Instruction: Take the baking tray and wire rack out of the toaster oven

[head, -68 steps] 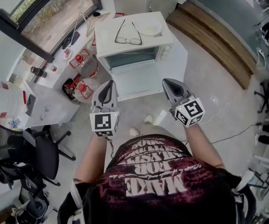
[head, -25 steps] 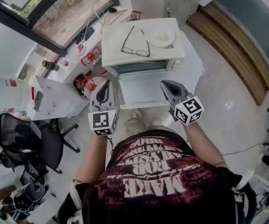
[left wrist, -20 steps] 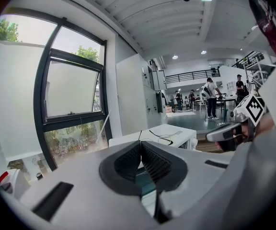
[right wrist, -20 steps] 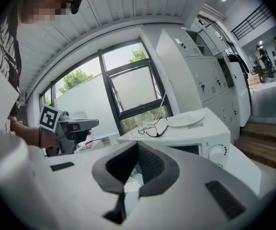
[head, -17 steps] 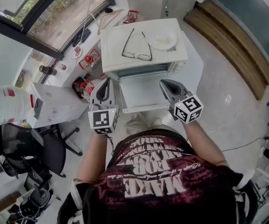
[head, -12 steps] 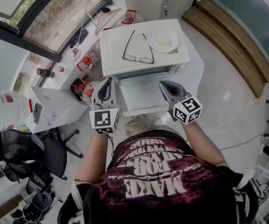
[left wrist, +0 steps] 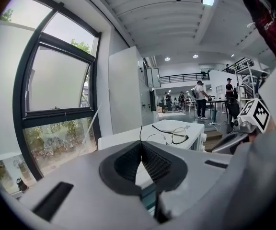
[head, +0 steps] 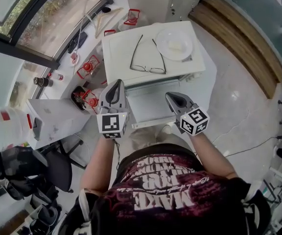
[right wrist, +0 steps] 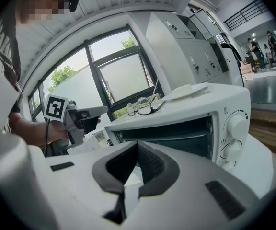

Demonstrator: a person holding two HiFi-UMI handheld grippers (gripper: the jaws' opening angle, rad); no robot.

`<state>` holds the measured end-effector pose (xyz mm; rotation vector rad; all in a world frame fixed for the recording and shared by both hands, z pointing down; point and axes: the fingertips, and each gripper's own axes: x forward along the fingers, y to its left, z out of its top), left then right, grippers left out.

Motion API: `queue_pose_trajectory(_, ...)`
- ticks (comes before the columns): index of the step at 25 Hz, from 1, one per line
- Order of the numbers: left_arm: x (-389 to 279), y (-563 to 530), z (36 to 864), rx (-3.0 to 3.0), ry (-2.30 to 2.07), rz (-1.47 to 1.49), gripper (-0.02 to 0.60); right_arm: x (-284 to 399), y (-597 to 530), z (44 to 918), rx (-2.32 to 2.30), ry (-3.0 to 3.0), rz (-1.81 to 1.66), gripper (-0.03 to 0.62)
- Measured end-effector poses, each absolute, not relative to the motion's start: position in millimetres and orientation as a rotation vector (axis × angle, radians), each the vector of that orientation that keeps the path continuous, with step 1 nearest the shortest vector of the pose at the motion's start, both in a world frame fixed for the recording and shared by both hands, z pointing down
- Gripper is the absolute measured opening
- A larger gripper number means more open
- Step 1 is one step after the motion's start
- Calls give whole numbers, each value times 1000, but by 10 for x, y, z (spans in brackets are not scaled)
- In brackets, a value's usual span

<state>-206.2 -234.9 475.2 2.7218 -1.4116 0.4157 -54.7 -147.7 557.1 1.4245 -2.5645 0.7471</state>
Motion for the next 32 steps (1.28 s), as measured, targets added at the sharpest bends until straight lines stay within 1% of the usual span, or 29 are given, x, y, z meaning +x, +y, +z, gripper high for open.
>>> queue_pose_trajectory(7, -1904, -2506, 4927, 2749, -1307, 396, 8, -585, -1677, 5810, 1467, -2550, 777, 3)
queue_pose_trajectory(13, -1991, -2654, 4998, 2704, -1341, 486, 8, -659, -1926, 5960, 1513, -2574, 826, 3)
queue_pose_trajectory(24, -1916, -2591, 5071, 2779, -1285, 573, 8, -616, -2157, 6141, 1610, -2578, 963, 8)
queue_pose_trajectory(26, -1912, -2585, 5077, 2787, -1277, 581, 7, -610, -2186, 6153, 1614, -2585, 997, 73)
queue_pose_trajectory(32, -1934, -2563, 5066, 2809, -1306, 540, 6, -555, -2341, 6176, 1704, -2580, 1163, 166)
